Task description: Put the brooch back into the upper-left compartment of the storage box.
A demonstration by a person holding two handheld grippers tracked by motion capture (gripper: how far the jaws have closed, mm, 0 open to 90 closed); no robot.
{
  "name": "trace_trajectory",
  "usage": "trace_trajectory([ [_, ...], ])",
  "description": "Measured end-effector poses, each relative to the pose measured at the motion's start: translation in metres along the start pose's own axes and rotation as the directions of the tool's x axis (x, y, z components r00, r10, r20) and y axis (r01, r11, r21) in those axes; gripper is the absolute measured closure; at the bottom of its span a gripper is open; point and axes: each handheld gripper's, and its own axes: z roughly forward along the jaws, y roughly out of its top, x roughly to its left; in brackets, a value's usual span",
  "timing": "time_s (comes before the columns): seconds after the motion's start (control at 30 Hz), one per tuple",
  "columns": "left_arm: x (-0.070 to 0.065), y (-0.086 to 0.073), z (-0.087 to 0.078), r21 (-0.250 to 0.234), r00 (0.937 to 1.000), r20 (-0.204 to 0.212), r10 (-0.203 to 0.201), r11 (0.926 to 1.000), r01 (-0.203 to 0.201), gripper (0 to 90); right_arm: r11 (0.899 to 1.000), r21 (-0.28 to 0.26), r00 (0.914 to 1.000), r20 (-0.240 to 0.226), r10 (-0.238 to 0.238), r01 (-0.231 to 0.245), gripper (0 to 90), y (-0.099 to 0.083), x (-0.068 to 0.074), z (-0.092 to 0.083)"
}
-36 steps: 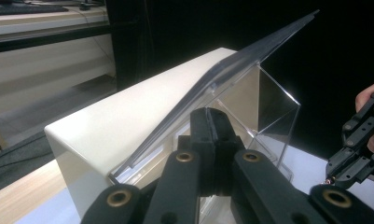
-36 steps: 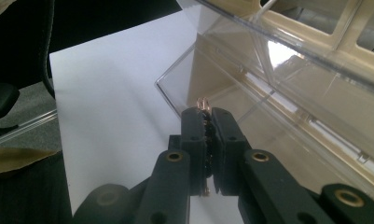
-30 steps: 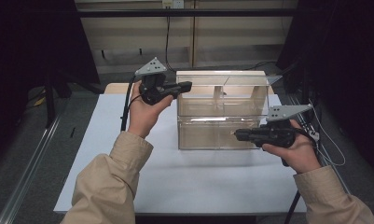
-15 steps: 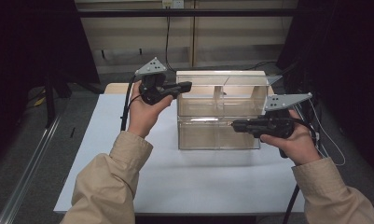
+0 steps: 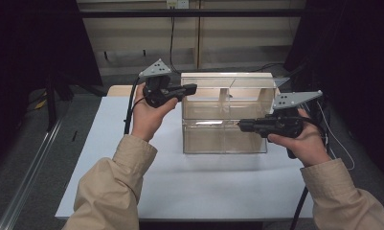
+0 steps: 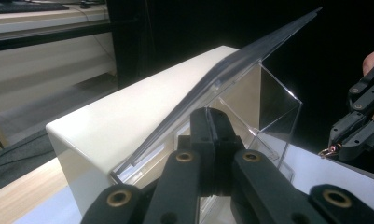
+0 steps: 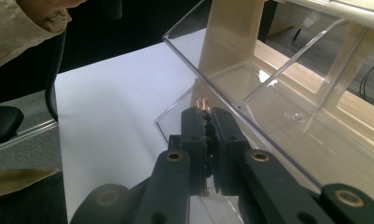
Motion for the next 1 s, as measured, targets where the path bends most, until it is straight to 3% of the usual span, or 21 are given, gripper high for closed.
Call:
trace_trajectory([
  [1.0,0.001,0.000,0.001,0.006,1.0000,0.002,-0.002,1.0000,0.002,90.0,1.000,0.000,0.9998,-0.001,-0.019,0.019,85.4,0.019,-0.001,0.008],
])
